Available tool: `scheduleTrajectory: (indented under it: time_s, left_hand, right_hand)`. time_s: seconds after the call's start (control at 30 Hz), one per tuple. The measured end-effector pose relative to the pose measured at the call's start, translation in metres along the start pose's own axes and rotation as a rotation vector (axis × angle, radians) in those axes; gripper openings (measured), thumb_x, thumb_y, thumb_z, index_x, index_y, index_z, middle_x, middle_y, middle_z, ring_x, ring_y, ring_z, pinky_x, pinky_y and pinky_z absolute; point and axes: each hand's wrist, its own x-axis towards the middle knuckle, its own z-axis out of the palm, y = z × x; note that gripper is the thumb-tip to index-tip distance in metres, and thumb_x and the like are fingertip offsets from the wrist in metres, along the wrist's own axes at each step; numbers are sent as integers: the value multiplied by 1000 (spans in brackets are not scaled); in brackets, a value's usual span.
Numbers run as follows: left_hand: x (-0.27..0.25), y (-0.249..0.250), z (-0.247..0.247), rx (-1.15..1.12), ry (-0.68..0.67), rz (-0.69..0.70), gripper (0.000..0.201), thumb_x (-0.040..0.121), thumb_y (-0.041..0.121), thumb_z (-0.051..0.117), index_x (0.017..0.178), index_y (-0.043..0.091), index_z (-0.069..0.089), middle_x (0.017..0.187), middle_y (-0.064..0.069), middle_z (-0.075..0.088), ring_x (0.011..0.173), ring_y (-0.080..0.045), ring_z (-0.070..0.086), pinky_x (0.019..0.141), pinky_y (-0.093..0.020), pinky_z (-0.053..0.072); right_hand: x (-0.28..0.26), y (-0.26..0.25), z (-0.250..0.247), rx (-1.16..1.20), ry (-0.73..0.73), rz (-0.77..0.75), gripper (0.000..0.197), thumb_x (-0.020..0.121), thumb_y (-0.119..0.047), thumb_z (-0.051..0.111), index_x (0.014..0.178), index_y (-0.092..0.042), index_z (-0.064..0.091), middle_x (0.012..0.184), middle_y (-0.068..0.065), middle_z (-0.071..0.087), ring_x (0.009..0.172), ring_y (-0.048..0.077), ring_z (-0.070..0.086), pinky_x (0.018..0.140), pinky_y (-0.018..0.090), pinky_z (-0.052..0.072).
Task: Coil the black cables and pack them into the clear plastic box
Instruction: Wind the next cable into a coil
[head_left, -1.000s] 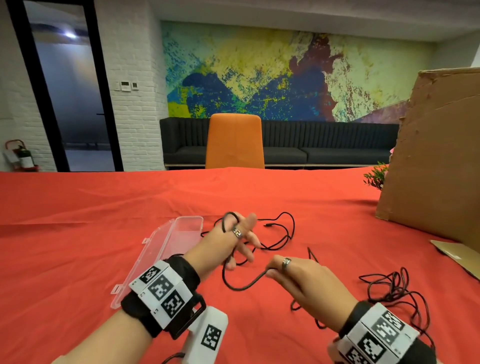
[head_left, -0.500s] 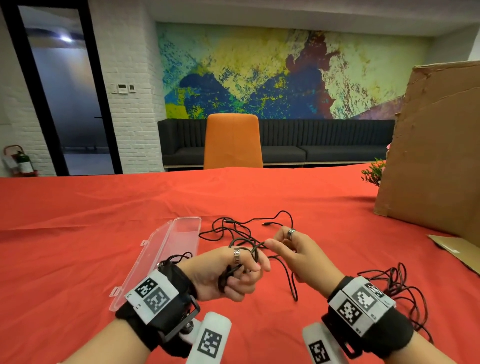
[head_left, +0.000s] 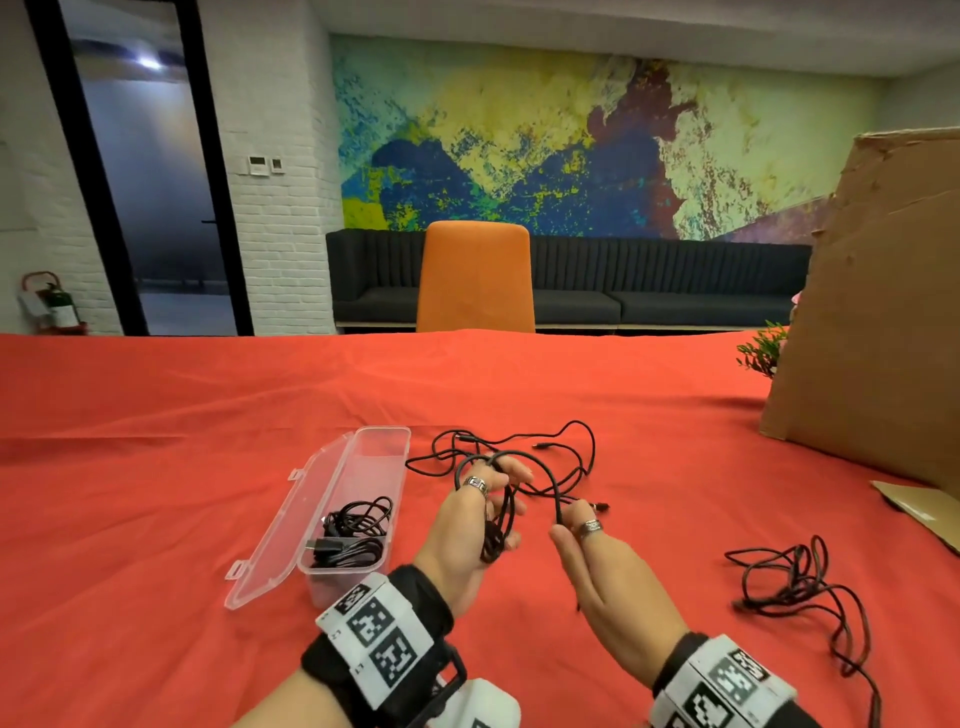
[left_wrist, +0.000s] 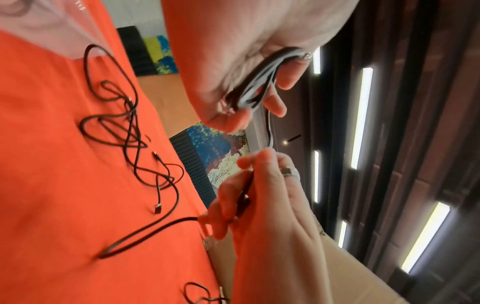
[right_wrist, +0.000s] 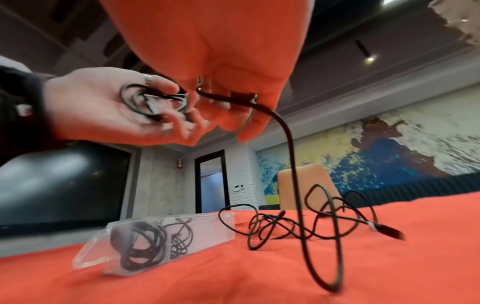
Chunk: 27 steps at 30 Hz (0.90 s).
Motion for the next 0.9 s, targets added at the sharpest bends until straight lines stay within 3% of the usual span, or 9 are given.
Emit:
scheduleTrajectory:
  time_s: [0.1,0.23,0.3,0.37,0.5,0.6,0.73,0.8,0.9]
  left_hand:
    - [0,-2,5,-152,-67,-30,19,87,16,38,78,19,55,94,-9,66,83,-22,60,65,-30,47]
    - [1,-4,5,-195,-75,52,20,88,12,36,98,20,52,57,-3,47,52,-21,53,74,-42,41]
    - [1,-1,1,-146,-23,101,21,92,9,37,100,23,50,54,0,37,47,-18,47,69,-42,46]
    - [2,7,-6,-176,47,130,22,94,5,35,94,23,46,53,3,33,43,-12,37,52,-32,51]
    - [8,20,-26,-212,92,41,25,91,6,41,81,28,37,56,3,21,40,-8,20,38,-17,27]
    - [10,25,-33,21,-43,-145,21,88,7,44,80,26,43,53,6,25,39,-6,22,38,-15,22]
    - [5,24,-27,384,-293,-309,6,83,18,53,86,19,58,74,3,62,60,-9,60,41,-15,33]
    - [4,20,-22,348,-448,-397,12,80,25,54,89,18,57,89,-2,69,68,-15,65,42,-15,36]
    - [2,18,-22,255,-509,-449,26,74,35,60,89,15,57,72,-3,67,53,-15,60,40,-15,34]
  right_hand:
    - [-1,-10,4,-186,-39,-53,36,77,-60,-5,85,-34,18,66,-4,50,80,25,52,61,34,30]
    - [5,-17,5,-246,-92,-180,39,83,-56,2,100,-32,28,90,2,63,86,28,58,65,39,41]
    - [5,-16,1,-196,-191,-188,31,90,-53,16,101,-33,37,83,-5,60,82,21,56,69,38,40]
    - [4,-4,-3,-28,-278,-111,20,96,-43,33,83,-31,43,67,-7,52,65,12,51,65,31,37]
    - [4,26,-19,226,-311,140,32,97,-28,43,66,-21,51,49,-4,49,48,8,51,58,22,45]
    - [8,33,-27,306,-310,173,35,95,-31,46,63,-18,46,44,-10,43,41,10,45,51,29,46]
    - [27,17,-32,-130,-125,-73,46,81,-69,27,72,-26,42,53,-7,41,56,11,44,60,38,42]
    - [37,6,-33,-245,-69,-112,52,73,-72,14,85,-31,44,62,-9,46,71,17,53,63,37,42]
    - [46,-3,-29,-300,-26,-133,54,71,-71,9,91,-34,44,70,-13,47,82,18,55,61,32,35]
